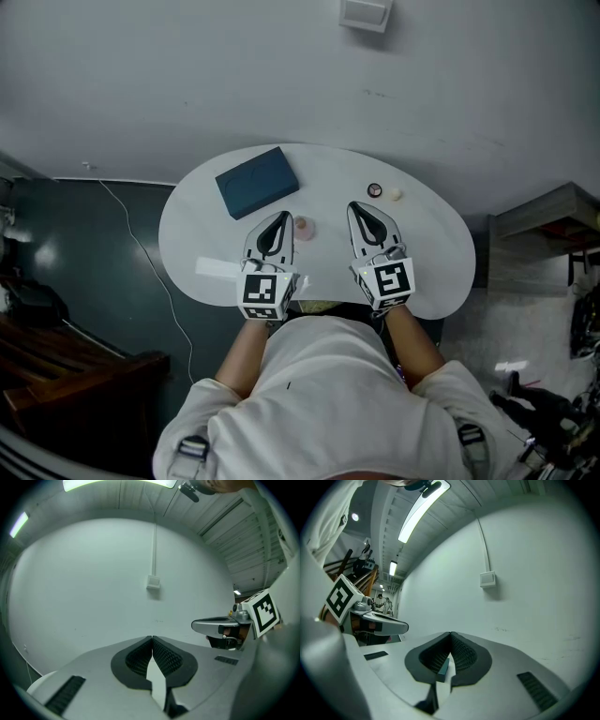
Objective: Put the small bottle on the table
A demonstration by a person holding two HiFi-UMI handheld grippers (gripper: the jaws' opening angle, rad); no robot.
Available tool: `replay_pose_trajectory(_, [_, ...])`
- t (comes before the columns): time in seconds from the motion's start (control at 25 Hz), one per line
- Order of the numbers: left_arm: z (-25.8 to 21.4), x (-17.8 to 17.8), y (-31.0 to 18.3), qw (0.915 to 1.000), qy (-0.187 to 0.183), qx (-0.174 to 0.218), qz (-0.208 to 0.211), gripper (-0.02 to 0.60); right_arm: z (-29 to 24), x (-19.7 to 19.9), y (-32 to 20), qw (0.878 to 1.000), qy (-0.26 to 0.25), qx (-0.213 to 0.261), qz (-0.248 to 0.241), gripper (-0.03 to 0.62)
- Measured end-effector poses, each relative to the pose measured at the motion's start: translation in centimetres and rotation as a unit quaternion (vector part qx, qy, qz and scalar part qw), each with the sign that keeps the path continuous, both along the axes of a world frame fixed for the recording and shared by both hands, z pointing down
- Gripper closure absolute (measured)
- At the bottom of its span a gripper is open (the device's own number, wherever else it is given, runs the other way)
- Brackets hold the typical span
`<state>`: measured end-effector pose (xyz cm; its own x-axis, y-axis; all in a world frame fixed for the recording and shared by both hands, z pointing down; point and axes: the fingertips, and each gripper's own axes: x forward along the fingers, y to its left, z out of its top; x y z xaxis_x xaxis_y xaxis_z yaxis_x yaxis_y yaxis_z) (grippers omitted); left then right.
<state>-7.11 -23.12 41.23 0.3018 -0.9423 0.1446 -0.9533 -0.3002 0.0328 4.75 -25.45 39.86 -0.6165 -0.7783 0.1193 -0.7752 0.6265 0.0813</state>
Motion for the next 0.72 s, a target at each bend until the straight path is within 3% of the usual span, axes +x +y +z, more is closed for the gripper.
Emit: replay_pose_trajectory(0.72, [0.4,-0.3,-1.3,1.0,0.001,-0.007,0.006,0.561,0.6,-0.4,-1.4,1.0,0.003,-0.008,0.008,0.597])
